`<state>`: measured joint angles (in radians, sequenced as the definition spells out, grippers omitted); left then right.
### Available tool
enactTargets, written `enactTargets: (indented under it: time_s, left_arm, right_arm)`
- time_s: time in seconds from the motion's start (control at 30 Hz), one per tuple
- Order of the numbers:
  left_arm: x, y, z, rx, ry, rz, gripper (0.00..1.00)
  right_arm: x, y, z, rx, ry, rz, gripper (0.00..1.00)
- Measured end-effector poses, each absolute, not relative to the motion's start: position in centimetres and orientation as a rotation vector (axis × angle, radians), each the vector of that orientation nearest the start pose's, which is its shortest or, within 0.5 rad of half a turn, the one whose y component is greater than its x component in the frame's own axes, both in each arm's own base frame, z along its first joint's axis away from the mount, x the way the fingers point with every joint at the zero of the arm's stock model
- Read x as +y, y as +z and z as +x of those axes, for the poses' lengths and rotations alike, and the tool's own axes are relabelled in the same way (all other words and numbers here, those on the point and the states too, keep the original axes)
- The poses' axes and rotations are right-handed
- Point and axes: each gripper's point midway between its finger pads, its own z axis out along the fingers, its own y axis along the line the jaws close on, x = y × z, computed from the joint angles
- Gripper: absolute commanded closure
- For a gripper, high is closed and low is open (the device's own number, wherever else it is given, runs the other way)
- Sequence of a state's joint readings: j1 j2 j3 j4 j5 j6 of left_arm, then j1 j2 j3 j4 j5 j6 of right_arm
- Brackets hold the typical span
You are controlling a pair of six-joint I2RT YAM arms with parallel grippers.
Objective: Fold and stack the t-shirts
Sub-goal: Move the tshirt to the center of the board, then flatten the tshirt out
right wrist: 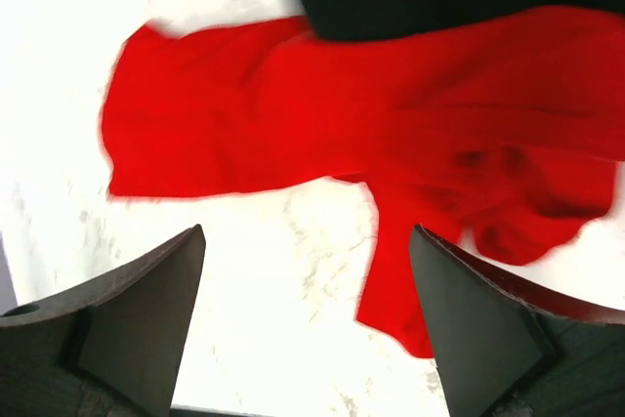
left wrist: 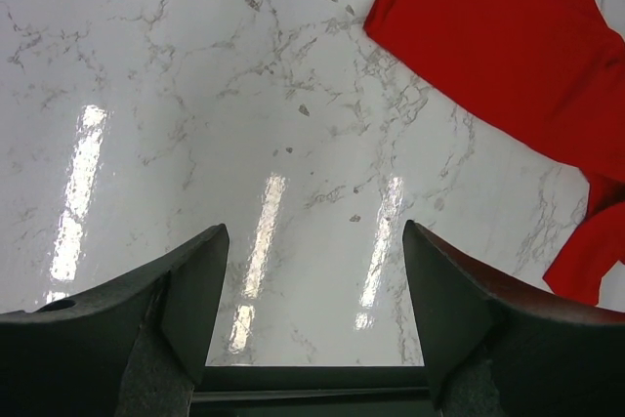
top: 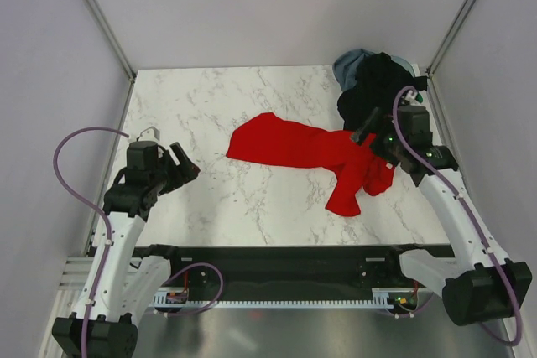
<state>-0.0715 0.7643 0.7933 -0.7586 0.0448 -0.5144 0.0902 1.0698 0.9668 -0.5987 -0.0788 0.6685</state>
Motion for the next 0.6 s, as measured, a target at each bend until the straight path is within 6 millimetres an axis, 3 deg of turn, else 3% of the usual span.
enactTargets:
  time_s: [0.1, 0.2, 0.3, 0.43, 0.6]
  left_arm:
    - [-4.5, 16.9, 23.2, 2.282, -0.347, -0.491, 0.21]
    - [-4.5, 16.8, 23.2, 2.285, -0.345, -0.492, 0.22]
    - [-4.5, 16.8, 23.2, 2.285, -0.345, -0.492, 0.22]
    - [-4.5, 16.8, 23.2, 2.284, -0.345, -0.492, 0.22]
    - [-4.5, 16.8, 23.1, 2.285, -0.344, -0.492, 0.23]
  right_arm:
    - [12.6, 22.0, 29.9, 2.22, 0.521, 0.384, 0.1]
    - [16.2, 21.0, 27.9, 2.257, 0.526, 0.256, 0.13]
    - [17.0, 16.3, 25.7, 2.365, 0.431, 0.221, 0.18]
    - [16.2, 9.6, 23.0, 2.54, 0.239, 0.185, 0.24]
    - [15.9, 6.1, 22.0, 2.618, 0.141, 0.162, 0.37]
